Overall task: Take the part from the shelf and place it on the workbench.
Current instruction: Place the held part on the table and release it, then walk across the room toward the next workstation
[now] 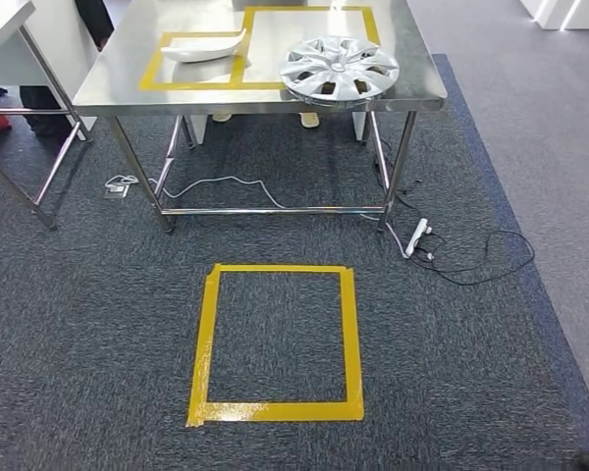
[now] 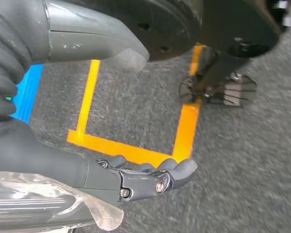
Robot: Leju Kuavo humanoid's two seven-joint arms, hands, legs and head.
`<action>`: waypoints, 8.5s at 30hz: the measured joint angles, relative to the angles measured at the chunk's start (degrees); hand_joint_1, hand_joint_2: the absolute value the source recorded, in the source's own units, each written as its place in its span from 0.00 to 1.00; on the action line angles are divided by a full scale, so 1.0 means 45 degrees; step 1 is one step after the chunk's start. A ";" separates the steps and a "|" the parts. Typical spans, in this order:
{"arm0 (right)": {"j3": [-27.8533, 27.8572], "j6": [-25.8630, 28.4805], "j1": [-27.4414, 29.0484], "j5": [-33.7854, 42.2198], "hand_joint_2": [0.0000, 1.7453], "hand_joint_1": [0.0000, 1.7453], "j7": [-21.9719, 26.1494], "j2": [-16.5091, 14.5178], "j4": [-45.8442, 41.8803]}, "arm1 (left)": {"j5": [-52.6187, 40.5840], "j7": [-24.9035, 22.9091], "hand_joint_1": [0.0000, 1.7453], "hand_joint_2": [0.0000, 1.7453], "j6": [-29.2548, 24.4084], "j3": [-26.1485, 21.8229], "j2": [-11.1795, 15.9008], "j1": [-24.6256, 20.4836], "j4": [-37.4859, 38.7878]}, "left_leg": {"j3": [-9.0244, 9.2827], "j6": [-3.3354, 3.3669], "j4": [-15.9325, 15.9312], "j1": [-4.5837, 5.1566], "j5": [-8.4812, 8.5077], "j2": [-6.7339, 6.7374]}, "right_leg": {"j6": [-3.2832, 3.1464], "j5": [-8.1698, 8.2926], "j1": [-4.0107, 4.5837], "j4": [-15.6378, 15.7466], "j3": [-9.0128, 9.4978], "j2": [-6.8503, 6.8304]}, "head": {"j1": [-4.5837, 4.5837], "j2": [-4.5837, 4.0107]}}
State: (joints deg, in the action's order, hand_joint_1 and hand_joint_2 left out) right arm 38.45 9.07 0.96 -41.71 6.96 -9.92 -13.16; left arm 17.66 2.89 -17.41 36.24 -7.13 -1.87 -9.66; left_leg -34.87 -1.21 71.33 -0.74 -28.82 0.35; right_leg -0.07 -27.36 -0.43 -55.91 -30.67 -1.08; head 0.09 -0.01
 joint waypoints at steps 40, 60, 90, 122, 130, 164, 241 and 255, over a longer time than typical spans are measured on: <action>0.0153 -0.0435 -0.0045 -0.0577 0.00 0.00 0.0130 -0.0057 0.0257 | -0.0112 -0.0217 0.00 0.00 -0.0174 -0.0029 0.0063 0.0022 -0.0001 | -0.0027 0.0458 -0.3613 0.0254 0.1709 0.0010 | 0.0017 -0.0753 0.0174 0.0529 0.1076 0.0153 | 0.0006 0.0001; -0.0089 0.0280 -0.0138 -0.1276 0.00 0.00 0.0136 -0.0087 0.0342 | -0.0073 -0.0497 0.00 0.00 -0.0249 -0.0034 0.0086 0.0008 0.0000 | -0.0389 0.0717 -0.3507 0.0104 0.1801 -0.0675 | 0.0704 -0.1921 -0.0199 -0.1554 0.0282 0.0411 | 0.0157 0.0001; -0.0586 -0.0148 -0.0112 -0.2053 0.00 0.00 0.0143 0.0104 0.0466 | -0.0543 -0.0957 0.00 0.00 -0.0337 0.0171 -0.0066 -0.0095 0.0005 | 0.0431 0.0883 -0.3059 0.0261 0.0555 -0.0877 | 0.0457 -0.1859 -0.0032 -0.2962 -0.0673 0.0348 | 0.0106 0.0001; -0.1409 -0.1223 0.0076 -0.2850 0.00 0.00 0.0654 0.0749 0.0585 | -0.0758 -0.1274 0.00 0.00 -0.0218 0.0559 -0.0279 -0.0342 -0.0012 | 0.0551 0.0788 -0.2979 0.0280 0.0361 -0.1232 | 0.0408 -0.1073 -0.0129 -0.1730 -0.0459 0.0820 | 0.0115 0.0001; -0.1537 -0.1381 0.0067 -0.2998 0.00 0.00 0.0771 0.0806 0.0607 | -0.0760 -0.1274 0.00 0.00 -0.0210 0.0561 -0.0312 -0.0337 -0.0019 | -0.0133 0.0266 -0.1801 0.0227 -0.0304 -0.0827 | 0.0110 -0.0466 -0.0158 -0.0072 0.0405 0.0488 | 0.0056 0.0001; -0.2045 -0.1388 0.0105 -0.3534 0.00 0.00 0.0896 0.0933 0.0714 | -0.0833 -0.1348 0.00 0.00 -0.0143 0.0567 -0.0311 -0.0402 -0.0029 | -0.1259 0.0017 0.0508 0.0109 -0.1250 -0.0246 | 0.0095 -0.0610 -0.0117 -0.0029 0.0478 -0.0097 | 0.0102 0.0001; -0.1288 0.1484 -0.0126 -0.2787 0.00 0.00 0.1450 -0.0276 0.0685 | 0.1137 0.1707 0.00 0.00 -0.1560 -0.1088 -0.0050 0.0368 0.0115 | 0.0701 0.0730 -0.3148 0.0199 0.0415 -0.0453 | 0.0558 -0.2509 -0.0055 -0.3959 -0.1340 0.0197 | 0.0124 0.0001; -0.1281 0.1556 -0.0113 -0.2798 0.00 0.00 0.1432 -0.0299 0.0699 | 0.1031 0.1591 0.00 0.00 -0.1469 -0.1078 0.0012 0.0313 0.0160 | -0.1078 -0.0078 0.0295 0.0076 -0.1116 -0.0288 | -0.0006 -0.0792 -0.0169 -0.0498 0.0183 -0.0066 | -0.0118 0.0001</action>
State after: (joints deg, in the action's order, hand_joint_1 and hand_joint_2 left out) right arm 32.68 16.06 0.45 -54.30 13.40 -11.27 -10.01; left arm 22.30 10.05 -24.03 31.39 -7.07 -0.46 -8.94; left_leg -39.72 -1.57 72.65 -0.39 -33.84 -0.95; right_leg -0.10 -30.92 -1.19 -58.15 -29.84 -1.38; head -0.44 0.00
